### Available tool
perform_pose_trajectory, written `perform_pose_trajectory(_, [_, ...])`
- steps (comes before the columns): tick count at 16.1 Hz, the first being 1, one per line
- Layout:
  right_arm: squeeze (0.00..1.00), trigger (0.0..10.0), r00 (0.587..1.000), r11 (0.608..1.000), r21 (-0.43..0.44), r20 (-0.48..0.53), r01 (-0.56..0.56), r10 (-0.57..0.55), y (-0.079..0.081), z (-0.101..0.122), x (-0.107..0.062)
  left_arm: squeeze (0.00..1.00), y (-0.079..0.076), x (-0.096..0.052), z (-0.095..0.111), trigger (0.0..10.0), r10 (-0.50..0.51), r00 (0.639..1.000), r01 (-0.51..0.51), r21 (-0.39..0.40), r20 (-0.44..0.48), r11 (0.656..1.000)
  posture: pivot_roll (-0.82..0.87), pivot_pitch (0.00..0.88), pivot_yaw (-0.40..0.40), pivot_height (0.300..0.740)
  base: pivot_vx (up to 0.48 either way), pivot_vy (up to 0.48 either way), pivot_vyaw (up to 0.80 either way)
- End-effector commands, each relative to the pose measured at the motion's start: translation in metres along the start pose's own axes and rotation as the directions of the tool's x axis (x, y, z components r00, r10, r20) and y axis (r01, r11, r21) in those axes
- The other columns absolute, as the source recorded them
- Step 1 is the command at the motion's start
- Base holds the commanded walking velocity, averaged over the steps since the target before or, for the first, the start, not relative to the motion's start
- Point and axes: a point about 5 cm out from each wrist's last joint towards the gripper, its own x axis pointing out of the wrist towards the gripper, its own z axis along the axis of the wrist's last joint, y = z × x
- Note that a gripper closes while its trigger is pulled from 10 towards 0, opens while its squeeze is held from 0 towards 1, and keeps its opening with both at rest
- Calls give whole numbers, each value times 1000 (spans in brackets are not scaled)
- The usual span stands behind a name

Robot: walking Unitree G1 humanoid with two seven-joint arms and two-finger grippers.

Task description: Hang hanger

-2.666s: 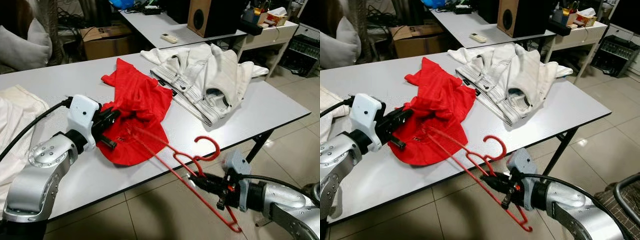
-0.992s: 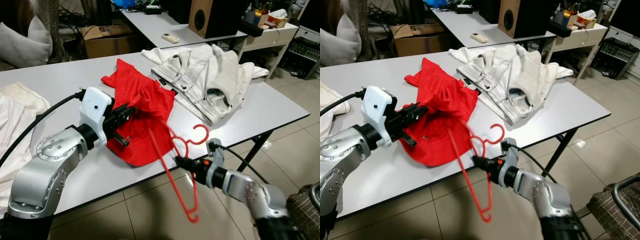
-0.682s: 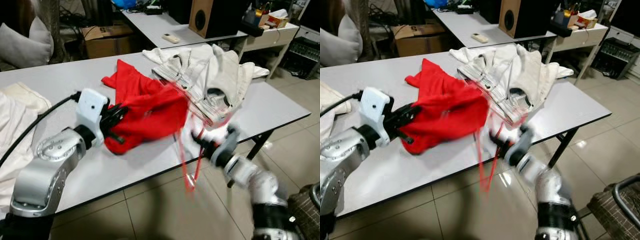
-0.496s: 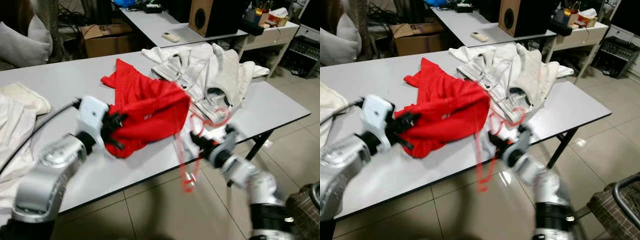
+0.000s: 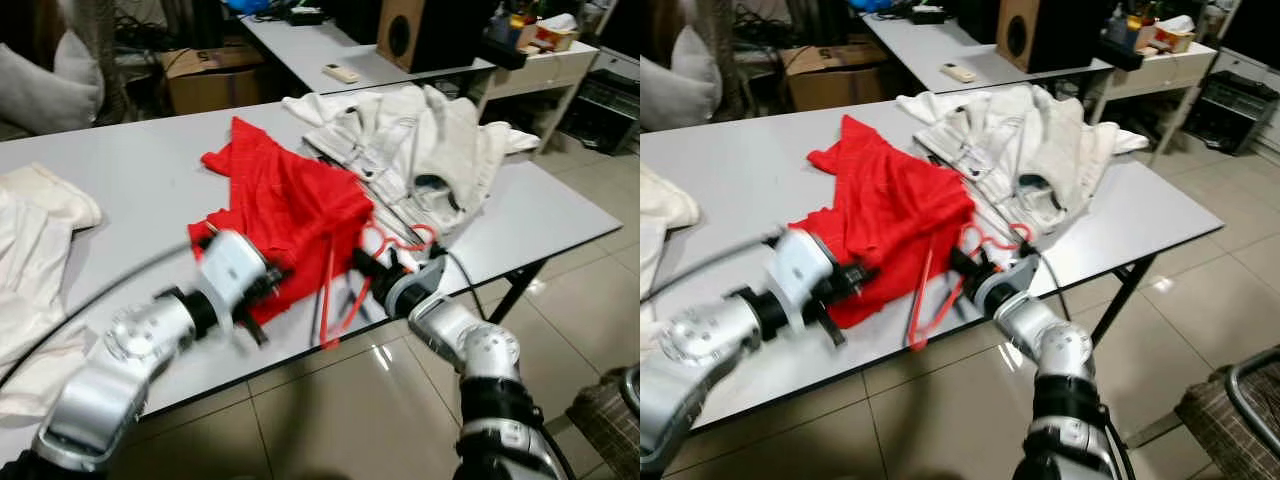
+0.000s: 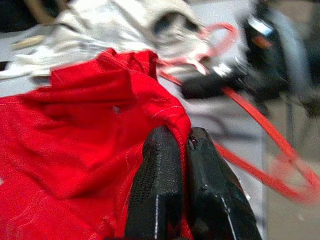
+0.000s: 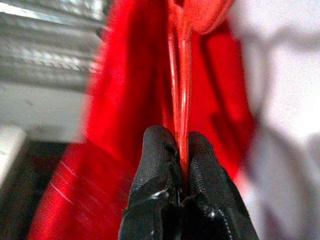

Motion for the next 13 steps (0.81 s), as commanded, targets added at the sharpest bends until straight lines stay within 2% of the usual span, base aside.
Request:
perform_pose_trajectory(1, [0,10000,998,996,68,45,-54,51,12,3,6,0,-5,1,2,0,-37,999,37,61,-1,997,-4,0,-34,740,0,0,0])
perform_pose_trajectory(2, [0,10000,993,985,126,59,-114,107,23,1,13,0,-9,3,3,0,-58,998,57,53,20,997,2,0,-40,740,0,0,0])
perform_pose_trajectory(5, [0,10000,978,975,85,64,-206,201,43,-3,22,0,-16,4,17,0,-95,988,101,-41,119,994,6,0,-40,740,0,0,0])
perform_pose_trajectory(7, [0,10000,981,983,43,84,-179,175,48,-4,32,0,-24,3,26,0,-145,970,169,-114,197,979,18,5,-48,740,0,0,0])
perform_pose_trajectory(8, [0,10000,982,984,60,96,-167,161,51,-5,38,0,-29,4,28,0,-173,962,203,-128,214,971,22,11,-52,740,0,0,0])
perform_pose_trajectory(10, [0,10000,987,990,1,80,-140,139,57,-13,47,0,-36,9,32,0,-195,952,235,-152,238,960,28,17,-57,740,0,0,0])
perform_pose_trajectory(11, [0,10000,990,994,-36,92,-107,110,59,-17,53,0,-40,12,43,0,-209,933,273,-196,292,942,28,17,-57,740,0,0,0])
perform_pose_trajectory(13, [0,10000,990,993,-23,68,-120,121,66,-24,57,0,-38,17,50,0,-177,930,255,-221,321,941,33,15,-62,740,0,0,0])
